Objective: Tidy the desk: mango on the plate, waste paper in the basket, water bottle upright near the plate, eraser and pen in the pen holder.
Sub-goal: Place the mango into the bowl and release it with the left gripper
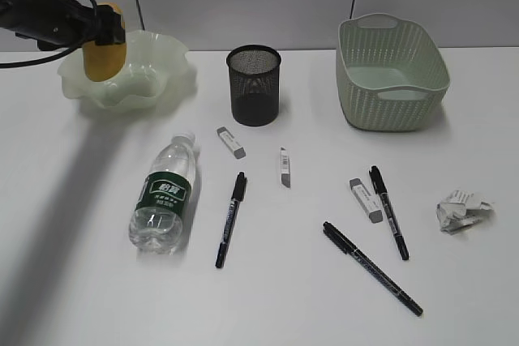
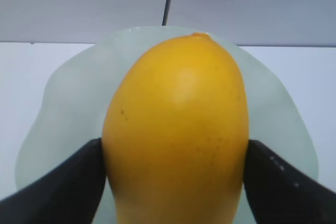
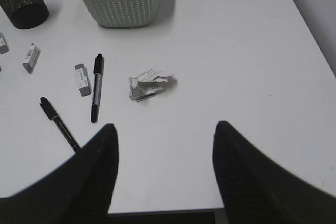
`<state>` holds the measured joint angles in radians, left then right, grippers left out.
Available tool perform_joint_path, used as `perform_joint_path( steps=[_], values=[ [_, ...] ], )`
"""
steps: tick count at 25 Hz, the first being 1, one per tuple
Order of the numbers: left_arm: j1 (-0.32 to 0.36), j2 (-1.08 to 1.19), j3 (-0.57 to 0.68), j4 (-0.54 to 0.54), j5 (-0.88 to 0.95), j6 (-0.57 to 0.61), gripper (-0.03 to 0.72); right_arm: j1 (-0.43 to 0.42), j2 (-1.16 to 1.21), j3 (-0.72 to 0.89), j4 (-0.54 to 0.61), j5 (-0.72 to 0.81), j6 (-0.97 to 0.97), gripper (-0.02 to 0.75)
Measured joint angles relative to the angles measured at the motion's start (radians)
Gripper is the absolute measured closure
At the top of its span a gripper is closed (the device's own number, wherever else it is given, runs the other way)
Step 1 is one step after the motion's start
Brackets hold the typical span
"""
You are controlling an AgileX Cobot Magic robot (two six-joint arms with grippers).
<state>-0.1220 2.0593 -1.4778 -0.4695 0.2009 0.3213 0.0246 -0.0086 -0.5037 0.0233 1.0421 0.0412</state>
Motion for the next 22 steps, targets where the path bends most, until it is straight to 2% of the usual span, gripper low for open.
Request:
perform_joint_path(
  steps=[6,13,18,22],
  values=[
    [0.000,0.000,0.000,-0.004,0.009,0.000,0.076,0.000,0.000,0.000,0.000,0.000,0.000,0.279],
    [0.000,-0.001,-0.038,-0.091,0.071,-0.001,0.076,0.000,0.000,0.000,0.000,0.000,0.000,0.279],
    [0.021,-0.002,-0.095,-0.238,0.103,-0.001,0.076,0.000,0.000,0.000,0.000,0.000,0.000,0.279],
    [0.051,-0.002,-0.123,-0.251,0.153,-0.001,0.076,0.000,0.000,0.000,0.000,0.000,0.001,0.279]
  ],
)
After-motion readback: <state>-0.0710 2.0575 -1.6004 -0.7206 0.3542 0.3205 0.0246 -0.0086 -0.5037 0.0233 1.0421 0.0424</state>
